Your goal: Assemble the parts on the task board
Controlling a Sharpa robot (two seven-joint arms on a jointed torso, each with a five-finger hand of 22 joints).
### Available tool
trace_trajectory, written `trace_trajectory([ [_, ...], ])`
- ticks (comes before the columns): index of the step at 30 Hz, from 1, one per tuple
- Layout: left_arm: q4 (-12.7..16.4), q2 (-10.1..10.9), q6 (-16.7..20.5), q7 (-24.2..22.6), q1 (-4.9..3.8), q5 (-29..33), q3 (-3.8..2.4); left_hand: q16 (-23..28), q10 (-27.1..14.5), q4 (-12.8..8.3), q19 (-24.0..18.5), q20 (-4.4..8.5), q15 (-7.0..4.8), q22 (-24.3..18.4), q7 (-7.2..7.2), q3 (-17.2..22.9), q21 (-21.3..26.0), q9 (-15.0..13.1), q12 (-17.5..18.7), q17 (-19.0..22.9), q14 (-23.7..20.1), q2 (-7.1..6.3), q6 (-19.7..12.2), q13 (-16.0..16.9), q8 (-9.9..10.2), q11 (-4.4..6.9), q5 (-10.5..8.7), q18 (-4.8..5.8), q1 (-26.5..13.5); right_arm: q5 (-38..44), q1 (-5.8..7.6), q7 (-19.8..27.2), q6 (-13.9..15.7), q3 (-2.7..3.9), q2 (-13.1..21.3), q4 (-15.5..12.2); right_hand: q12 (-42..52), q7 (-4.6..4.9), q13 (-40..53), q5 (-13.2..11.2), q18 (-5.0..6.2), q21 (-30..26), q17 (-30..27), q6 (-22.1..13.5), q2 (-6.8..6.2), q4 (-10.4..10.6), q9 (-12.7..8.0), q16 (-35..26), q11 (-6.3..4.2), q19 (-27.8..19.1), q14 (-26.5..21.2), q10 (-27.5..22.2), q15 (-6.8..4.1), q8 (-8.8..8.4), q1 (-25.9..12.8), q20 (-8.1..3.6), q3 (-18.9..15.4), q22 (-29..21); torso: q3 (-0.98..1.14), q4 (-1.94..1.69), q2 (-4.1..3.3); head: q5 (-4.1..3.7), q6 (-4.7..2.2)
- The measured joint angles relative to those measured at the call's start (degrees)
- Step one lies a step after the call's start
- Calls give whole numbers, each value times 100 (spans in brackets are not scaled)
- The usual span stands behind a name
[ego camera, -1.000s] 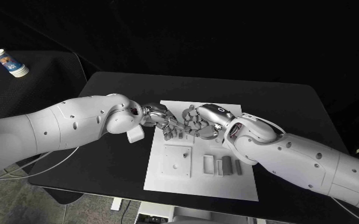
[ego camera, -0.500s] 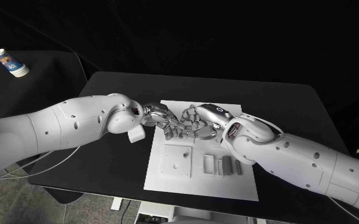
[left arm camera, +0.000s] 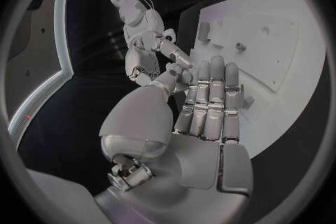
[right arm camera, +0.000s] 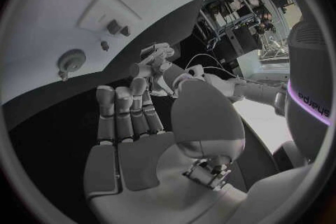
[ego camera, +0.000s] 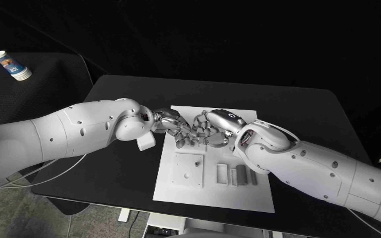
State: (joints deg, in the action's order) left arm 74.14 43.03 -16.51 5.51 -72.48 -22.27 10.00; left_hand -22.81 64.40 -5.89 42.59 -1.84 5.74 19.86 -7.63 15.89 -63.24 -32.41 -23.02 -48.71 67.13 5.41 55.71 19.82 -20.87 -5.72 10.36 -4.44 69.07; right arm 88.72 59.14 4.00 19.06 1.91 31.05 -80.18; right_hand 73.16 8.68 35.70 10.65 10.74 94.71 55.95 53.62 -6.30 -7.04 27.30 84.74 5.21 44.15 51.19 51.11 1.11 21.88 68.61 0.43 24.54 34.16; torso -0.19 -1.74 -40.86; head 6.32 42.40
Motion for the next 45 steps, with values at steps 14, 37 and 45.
trace_trajectory([
  [14, -8, -4, -1, 4, 2, -1, 1, 0, 0, 1, -20, -20, 0, 1, 0, -3, 4, 0, 0, -5, 0, -16, 0, -1, -3, 0, 3, 1, -2, 274, 2, -121, 45, 2, -12, -18, 51, -59, -1, 0, 0, 0, -1, 382, -19, -16, 122, 46, -40, 101, 93, 185, -49, 197, 124, -3, 62, 56, 3, 0, 0, 8, 25],
  [37, -35, -32, 200, 125, 5, -22, 10, 22, 86, 195, 2, -42, 0, 2, -6, -33, 4, -10, 84, -128, 0, -320, 123, -27, 29, -85, 47, 1, -451, 512, 4, -216, 77, -10, -182, 140, 50, -95, -31, -35, -1, 0, -16, 532, 59, 0, 148, 67, -112, 244, 278, 399, -112, 293, 217, -21, 285, 121, -1, -1, 0, 22, 63],
  [45, -8, -42, 354, 195, 6, -49, 12, 22, 177, 217, 1, -42, 0, 2, 14, 37, 3, 1, 85, -159, 0, -253, 199, -17, 41, -69, 46, 1, -506, 582, 5, -299, 71, -20, -224, 176, 50, -95, -50, -21, -1, 0, -31, 532, 37, 24, 148, 67, -103, 246, 298, 432, -129, 293, 240, -19, 309, 132, 2, -1, 0, 22, 63],
])
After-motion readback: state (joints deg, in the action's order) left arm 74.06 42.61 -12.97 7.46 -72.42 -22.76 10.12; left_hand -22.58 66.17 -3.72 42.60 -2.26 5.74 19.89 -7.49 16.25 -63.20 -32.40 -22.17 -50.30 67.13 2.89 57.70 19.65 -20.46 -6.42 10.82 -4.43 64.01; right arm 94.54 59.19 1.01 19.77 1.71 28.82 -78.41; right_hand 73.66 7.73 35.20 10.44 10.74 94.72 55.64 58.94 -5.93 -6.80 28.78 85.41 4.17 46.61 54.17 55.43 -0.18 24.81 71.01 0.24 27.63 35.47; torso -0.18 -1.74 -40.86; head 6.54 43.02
